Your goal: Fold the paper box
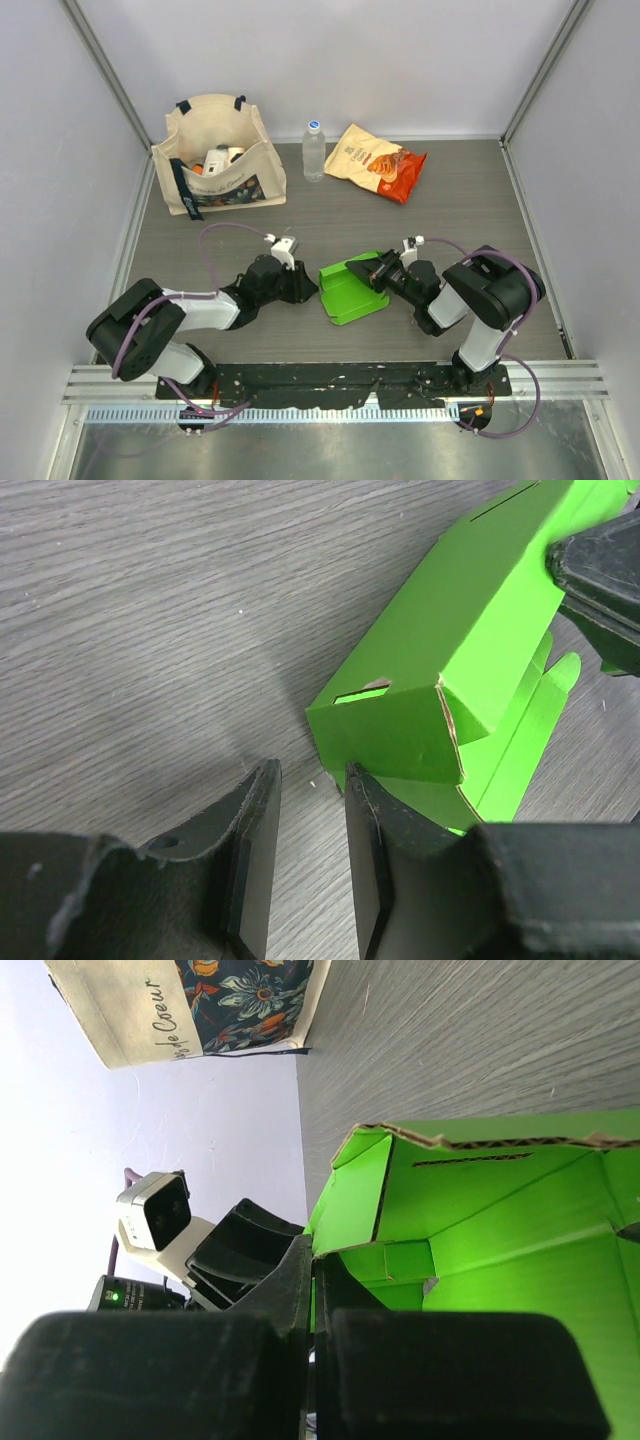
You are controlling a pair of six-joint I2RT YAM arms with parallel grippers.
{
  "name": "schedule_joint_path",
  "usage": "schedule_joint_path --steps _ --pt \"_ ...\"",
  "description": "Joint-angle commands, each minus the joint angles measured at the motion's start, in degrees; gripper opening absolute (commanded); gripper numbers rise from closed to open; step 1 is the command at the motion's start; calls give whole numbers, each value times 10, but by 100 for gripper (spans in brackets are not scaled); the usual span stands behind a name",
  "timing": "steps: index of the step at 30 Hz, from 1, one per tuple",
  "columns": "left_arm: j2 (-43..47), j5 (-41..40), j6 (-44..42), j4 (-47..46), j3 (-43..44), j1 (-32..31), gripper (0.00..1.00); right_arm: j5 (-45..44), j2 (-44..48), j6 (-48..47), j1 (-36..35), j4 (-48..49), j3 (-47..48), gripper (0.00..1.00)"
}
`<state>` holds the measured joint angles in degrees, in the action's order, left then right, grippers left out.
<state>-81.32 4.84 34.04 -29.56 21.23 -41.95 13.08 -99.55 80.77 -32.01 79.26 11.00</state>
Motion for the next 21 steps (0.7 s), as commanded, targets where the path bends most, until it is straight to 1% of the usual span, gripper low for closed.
schedule_joint_path --steps 1,3,7,11,14,17,21 --pt "-10 30 -13 -74 23 -4 37 -11 0 -26 -1 74 -9 1" --pt "-16 42 -19 -89 23 -5 39 -12 9 -36 0 55 -12 1" --pt "-21 61 -29 -106 23 -10 40 -15 18 -39 -1 48 -17 1" --pt "3 41 -47 -117 3 -17 41 -13 25 -40 -1 44 -14 1" --pt "27 32 -56 -112 -8 -17 44 -11 27 -40 0 39 -12 1" --pt "41 44 -65 -101 -9 -17 48 -10 26 -41 0 40 -13 1" --pt "55 57 -68 -88 -8 -17 49 -9 25 -44 -1 39 -14 1"
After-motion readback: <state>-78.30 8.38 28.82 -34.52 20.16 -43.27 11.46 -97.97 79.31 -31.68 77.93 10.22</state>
